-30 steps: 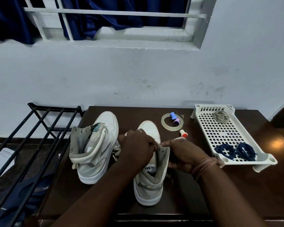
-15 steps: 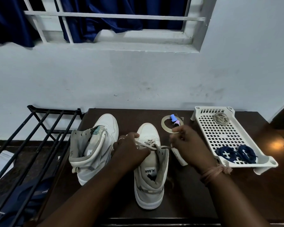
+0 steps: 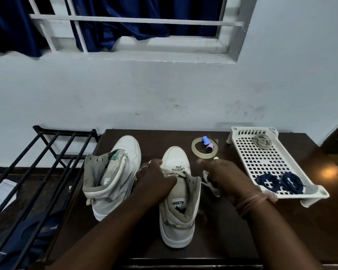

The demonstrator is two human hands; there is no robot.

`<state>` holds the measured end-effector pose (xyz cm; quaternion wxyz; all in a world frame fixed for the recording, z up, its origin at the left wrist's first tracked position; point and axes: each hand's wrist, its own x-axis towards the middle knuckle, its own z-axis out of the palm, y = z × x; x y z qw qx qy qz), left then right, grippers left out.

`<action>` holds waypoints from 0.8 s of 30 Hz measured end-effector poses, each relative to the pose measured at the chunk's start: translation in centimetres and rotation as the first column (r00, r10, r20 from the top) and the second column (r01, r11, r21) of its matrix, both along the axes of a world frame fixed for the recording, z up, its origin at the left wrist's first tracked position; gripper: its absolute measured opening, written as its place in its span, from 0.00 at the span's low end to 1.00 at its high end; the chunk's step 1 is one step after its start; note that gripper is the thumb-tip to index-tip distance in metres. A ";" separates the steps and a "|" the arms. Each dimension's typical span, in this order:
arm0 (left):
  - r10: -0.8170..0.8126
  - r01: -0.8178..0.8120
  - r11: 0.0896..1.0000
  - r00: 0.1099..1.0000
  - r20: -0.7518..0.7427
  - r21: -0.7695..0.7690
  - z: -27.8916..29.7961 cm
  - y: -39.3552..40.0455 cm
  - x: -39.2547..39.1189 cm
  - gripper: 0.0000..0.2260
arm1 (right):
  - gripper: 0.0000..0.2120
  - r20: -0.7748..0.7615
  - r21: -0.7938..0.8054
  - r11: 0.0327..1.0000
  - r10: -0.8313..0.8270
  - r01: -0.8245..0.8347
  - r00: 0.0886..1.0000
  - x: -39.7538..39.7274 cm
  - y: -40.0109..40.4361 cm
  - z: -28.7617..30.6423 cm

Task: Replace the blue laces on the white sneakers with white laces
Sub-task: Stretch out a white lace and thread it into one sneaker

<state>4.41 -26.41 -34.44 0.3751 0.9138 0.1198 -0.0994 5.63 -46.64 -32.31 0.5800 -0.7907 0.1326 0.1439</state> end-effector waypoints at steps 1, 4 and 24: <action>-0.002 0.002 1.000 1.000 -0.001 0.000 0.0 0.0 0.0 0.34 | 0.20 -0.014 -0.146 0.985 0.094 -0.095 0.995 0.1 0.3 -0.3; 0.002 -0.002 1.000 1.000 -0.002 0.006 -0.1 0.1 0.0 0.35 | 0.25 -0.114 -0.361 0.883 0.279 -0.302 0.953 0.2 0.7 0.1; 0.020 -0.020 1.000 1.000 0.010 -0.006 -0.1 0.0 0.0 0.36 | 0.12 -0.019 0.444 0.866 -0.246 0.228 0.969 0.7 0.2 1.9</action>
